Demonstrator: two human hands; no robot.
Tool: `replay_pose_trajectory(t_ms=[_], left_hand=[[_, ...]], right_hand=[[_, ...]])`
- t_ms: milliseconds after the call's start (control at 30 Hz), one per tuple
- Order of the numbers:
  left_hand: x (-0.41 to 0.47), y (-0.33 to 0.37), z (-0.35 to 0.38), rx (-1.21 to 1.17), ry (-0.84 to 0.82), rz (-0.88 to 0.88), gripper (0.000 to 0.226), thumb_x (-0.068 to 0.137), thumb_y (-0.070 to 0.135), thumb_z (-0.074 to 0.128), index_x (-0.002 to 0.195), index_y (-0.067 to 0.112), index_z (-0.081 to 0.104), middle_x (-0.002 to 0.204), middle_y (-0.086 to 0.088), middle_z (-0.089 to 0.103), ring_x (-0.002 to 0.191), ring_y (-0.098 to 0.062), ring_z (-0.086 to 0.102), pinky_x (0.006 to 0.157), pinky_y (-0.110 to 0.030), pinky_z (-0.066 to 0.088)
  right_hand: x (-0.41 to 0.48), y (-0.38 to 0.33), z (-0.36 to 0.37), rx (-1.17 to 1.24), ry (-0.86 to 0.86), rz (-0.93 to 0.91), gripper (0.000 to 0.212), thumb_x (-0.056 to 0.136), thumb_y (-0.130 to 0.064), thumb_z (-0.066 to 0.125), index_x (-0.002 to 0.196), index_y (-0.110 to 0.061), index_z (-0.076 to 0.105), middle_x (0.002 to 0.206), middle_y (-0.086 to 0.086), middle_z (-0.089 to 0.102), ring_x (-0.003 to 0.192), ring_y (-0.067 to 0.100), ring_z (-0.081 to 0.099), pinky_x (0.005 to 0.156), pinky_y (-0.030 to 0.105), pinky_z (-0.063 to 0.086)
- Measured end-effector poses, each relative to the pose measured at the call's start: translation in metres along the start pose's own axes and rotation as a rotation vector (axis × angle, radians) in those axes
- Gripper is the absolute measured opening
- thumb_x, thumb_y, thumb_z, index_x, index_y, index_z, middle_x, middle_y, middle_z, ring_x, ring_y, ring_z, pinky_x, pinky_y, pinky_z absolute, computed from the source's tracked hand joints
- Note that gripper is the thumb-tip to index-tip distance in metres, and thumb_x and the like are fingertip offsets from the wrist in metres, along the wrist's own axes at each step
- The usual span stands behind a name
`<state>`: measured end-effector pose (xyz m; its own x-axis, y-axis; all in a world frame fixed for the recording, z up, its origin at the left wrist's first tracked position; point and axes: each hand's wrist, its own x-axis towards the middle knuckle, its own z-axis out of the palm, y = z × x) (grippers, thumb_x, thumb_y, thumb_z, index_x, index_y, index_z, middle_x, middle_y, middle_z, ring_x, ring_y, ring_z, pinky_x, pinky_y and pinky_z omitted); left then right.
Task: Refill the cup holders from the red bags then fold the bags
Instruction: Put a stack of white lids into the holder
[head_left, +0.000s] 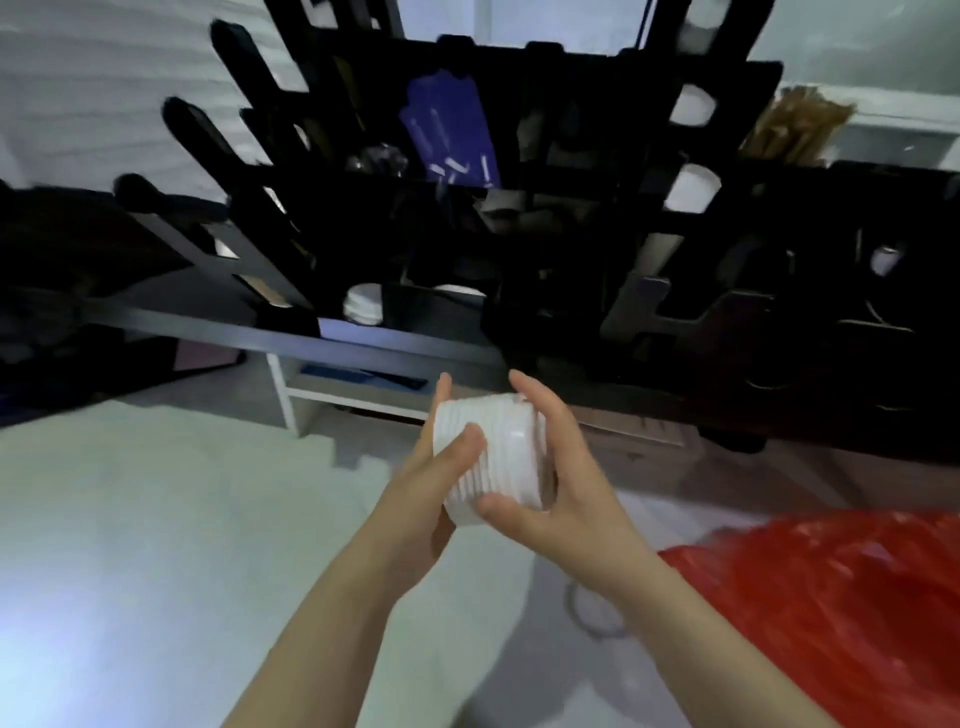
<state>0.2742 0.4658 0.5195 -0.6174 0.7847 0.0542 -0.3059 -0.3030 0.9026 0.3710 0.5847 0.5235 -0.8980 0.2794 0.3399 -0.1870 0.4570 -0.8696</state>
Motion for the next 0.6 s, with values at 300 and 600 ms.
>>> replay_pose_trajectory(t_ms=[300,600], left_hand=[[0.033,0.088,-0.078,-0.227,0.001,0.106,0.071,0.078,0.048,0.061,0.142,0.045,0.032,0.112,0.006,0.07,0.104,-0.019,0.067,0.073,-0.032,0.056],[0.085,0.123,-0.106,-0.107,0.187,0.244,0.046,0.096,0.038,0.049,0.137,0.018,0.045,0.124,-0.006,0.064,0.109,-0.018,0.064,0.089,-0.037,0.053]], right_hand=[[0.111,-0.049,0.075,-0.035,0.068,-0.028,0.094,0.051,-0.04,0.085,0.127,-0.055,0.033,0.129,-0.011,0.04,0.116,0.014,0.051,0.08,0.037,0.058],[0.186,-0.055,0.1,-0.055,0.369,-0.137,0.085,0.053,-0.038,0.083,0.124,-0.046,0.036,0.125,-0.009,0.041,0.113,0.0,0.047,0.085,0.022,0.052]])
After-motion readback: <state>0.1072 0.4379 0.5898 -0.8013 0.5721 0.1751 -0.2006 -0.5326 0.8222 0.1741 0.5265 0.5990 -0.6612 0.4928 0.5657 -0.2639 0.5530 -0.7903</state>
